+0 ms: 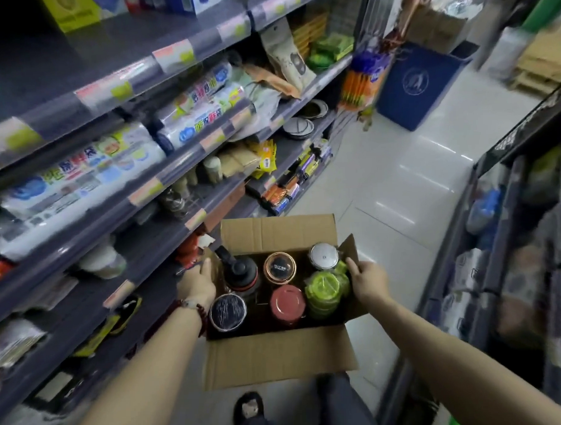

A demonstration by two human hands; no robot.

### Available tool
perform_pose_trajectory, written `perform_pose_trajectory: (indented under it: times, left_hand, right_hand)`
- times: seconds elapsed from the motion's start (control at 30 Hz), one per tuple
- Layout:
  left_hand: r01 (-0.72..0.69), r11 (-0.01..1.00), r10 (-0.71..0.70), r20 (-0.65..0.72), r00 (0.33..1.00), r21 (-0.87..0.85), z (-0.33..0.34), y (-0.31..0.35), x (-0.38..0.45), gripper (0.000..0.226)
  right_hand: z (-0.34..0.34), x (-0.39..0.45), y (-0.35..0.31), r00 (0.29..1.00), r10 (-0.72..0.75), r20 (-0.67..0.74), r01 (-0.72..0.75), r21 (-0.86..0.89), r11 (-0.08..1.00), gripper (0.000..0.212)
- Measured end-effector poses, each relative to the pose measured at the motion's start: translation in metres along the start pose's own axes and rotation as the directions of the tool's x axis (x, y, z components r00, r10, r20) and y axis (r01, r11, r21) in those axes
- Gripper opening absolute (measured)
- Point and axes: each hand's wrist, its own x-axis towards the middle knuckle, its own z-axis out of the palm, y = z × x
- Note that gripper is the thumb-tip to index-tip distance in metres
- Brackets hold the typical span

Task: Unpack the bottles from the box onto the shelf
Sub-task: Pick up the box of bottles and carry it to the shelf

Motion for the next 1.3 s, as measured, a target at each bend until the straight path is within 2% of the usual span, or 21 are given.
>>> perform_pose_trajectory:
  times: [0.23, 0.43, 0.63, 0.77, 0.87, 1.03, 1.13, 1.3]
  left_hand:
    - [0.195, 0.981, -0.195, -0.103, 0.975, -0.014, 0.033, 0.050, 0.027, 0.052]
    - [0.324, 0.918, -0.373, -0.224, 0.900, -0.228, 0.039, 0.049, 0.026, 0.053]
    - [0.420, 0.834, -0.525, -0.277, 0.805, -0.358, 0.026, 0.015, 0.009, 0.053]
    - [0.442, 0.781, -0.590, -0.289, 0.754, -0.442, 0.018, -0.034, -0.008, 0.054]
    - [0.452, 0.728, -0.655, -0.326, 0.682, -0.516, 0.015, -0.072, -0.034, 0.055]
    - [0.384, 0.623, -0.750, -0.380, 0.541, -0.682, 0.026, -0.131, -0.091, 0.053]
    - [0.398, 0.517, -0.834, -0.341, 0.434, -0.758, 0.033, -0.160, -0.122, 0.048]
    - [0.405, 0.274, -0.959, -0.215, 0.185, -0.873, 0.053, -0.194, -0.176, 0.052]
  right_hand:
    - [-0.025, 0.121, -0.048, 0.965, -0.190, 0.178, 0.210, -0.100, 0.973, 0.049]
    - [-0.023, 0.175, -0.120, 0.868, -0.384, 0.315, 0.455, -0.198, 0.868, 0.048]
    - [0.016, 0.164, -0.166, 0.750, -0.513, 0.418, 0.628, -0.204, 0.751, 0.046]
    - [0.053, 0.133, -0.185, 0.657, -0.549, 0.516, 0.712, -0.185, 0.677, 0.043]
    - [0.085, 0.102, -0.196, 0.580, -0.550, 0.601, 0.763, -0.163, 0.626, 0.039]
    - [0.142, 0.043, -0.211, 0.401, -0.550, 0.733, 0.872, -0.121, 0.475, 0.043]
    - [0.174, 0.004, -0.216, 0.261, -0.545, 0.797, 0.936, -0.070, 0.346, 0.040]
    - [0.227, -0.068, -0.221, -0.012, -0.458, 0.889, 0.994, 0.059, 0.088, 0.043]
